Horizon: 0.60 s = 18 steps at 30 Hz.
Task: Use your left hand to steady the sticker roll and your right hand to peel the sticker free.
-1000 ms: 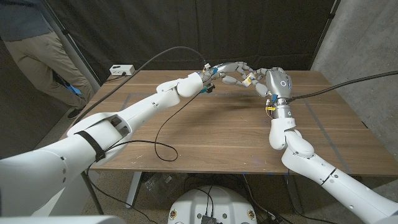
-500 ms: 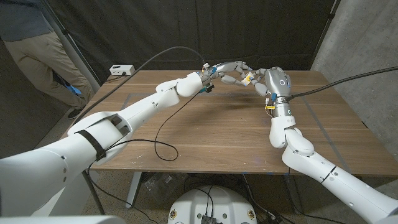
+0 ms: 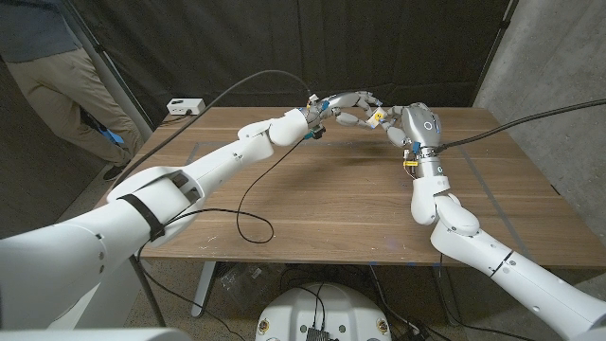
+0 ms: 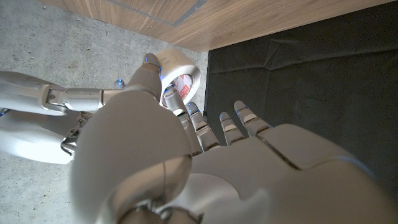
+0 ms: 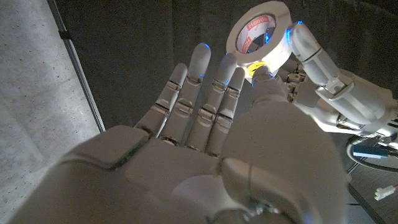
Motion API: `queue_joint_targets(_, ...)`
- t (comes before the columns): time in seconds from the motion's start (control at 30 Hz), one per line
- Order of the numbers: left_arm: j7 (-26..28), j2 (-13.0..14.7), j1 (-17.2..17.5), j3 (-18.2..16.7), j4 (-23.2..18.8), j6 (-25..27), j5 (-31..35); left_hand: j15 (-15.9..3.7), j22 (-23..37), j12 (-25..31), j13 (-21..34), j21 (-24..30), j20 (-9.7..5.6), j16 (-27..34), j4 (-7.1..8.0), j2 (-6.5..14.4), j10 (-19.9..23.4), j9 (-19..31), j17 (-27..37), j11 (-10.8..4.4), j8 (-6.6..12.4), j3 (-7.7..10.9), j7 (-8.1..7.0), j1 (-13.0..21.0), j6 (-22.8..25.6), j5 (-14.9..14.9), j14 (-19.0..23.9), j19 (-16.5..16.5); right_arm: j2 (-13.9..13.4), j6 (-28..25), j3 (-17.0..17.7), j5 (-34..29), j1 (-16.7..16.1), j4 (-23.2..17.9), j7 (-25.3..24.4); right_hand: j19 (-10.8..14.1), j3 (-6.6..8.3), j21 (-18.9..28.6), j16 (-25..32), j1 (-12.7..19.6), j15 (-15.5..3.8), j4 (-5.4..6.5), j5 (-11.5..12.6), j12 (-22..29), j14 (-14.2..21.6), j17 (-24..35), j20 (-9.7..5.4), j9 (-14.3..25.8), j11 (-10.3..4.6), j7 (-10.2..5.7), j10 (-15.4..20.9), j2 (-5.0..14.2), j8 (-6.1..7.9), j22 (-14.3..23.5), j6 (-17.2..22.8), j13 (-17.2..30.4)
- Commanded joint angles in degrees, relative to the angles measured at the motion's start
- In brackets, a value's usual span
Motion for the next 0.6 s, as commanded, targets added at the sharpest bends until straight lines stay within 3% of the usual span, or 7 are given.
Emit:
queue_joint_targets(0.03, -0.22, -1.22, -1.59, 1.14, 3.85, -2.11, -0.3, -3.53, 0.27, -0.05, 0.29, 0.23, -0.27, 0.01, 0.3, 0.55, -0.27, 3.84, 0.15, -0.32, 4.39, 0.66, 1.38, -0.13, 3.49, 0.34, -0.37, 0.02, 1.24, -0.37, -0.34, 0.11, 0.8, 1.48, -1.33, -0.44, -0.23, 0.47, -0.5, -0.8, -7.42, 0.53, 0.14, -0.39, -0.56, 0.12, 0.17, -0.19, 0.19, 0.33, -1.22, -0.15, -0.96, 0.34, -1.72, 0.3)
queue_joint_targets(0.23, 0.1, -2.11, -2.37, 1.6, 5.94, -2.86, -0.42, -3.43, 0.26, -0.05, 0.31, 0.23, -0.24, -0.03, 0.28, 0.52, -0.27, 3.75, 0.15, -0.32, 4.37, 0.69, 1.37, -0.16, 3.5, 0.35, -0.49, -0.03, 1.02, 0.21, -0.64, 0.3, 1.36, 1.89, -1.19, -0.45, -0.4, 0.94, -0.29, -0.41, -7.56, 0.32, 0.26, 0.2, -0.02, -0.02, 0.15, -0.38, -0.04, 0.11, -0.07, -0.05, -0.78, 0.45, -0.51, 0.6)
queue_joint_targets(0.6, 1.29, -3.67, -3.84, 2.61, 9.36, -4.17, -0.35, -3.39, 0.26, -0.12, 0.33, 0.25, -0.3, -0.03, 0.28, 0.51, -0.45, 3.76, 0.15, -0.23, 4.4, 0.75, 1.49, -0.2, 3.41, 0.36, -0.57, -0.07, -0.08, 3.47, -1.22, 0.79, 2.59, 3.16, -0.57, -0.03, 0.2, 2.5, 0.32, 2.01, -7.72, -0.59, 0.62, 2.76, 2.06, 0.91, -0.79, -0.38, -0.78, -0.55, 4.11, 1.12, 0.89, 0.75, 4.75, 1.98)
